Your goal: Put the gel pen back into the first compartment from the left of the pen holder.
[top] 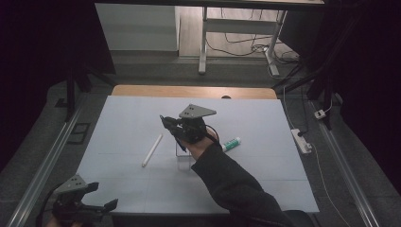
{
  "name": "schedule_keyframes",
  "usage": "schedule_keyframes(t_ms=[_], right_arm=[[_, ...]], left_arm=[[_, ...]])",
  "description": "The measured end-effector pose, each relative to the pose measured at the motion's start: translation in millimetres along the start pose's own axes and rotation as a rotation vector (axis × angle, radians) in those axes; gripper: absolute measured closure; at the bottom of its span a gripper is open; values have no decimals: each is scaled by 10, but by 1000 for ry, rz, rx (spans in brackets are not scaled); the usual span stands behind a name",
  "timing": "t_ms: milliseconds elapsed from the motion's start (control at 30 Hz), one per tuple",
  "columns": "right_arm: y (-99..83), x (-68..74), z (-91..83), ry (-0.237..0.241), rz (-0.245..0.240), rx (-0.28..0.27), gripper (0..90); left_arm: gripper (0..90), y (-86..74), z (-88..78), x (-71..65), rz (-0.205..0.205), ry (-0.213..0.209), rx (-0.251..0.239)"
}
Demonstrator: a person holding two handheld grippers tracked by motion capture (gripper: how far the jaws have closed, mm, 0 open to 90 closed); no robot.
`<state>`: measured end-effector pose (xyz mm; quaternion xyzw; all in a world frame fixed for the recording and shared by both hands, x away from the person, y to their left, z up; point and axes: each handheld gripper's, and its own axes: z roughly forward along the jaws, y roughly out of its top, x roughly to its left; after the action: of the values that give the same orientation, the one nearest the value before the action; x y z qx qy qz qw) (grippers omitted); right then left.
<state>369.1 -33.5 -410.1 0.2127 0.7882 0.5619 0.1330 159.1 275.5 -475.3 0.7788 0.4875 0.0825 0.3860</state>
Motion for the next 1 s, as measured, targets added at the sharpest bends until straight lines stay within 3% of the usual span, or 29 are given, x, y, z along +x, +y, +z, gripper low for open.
schedule_keyframes(t_ms=[367,833,1000], right_arm=[[-174,16,4,-4,-12,18,801],[-340,34,-64,-6,6,10,800],[-417,47,-98,-16,-2,34,798]], left_arm=[[26,0,0,-1,3,0,1],[26,1,1,-3,4,0,1],[26,1,0,-4,6,1,2]])
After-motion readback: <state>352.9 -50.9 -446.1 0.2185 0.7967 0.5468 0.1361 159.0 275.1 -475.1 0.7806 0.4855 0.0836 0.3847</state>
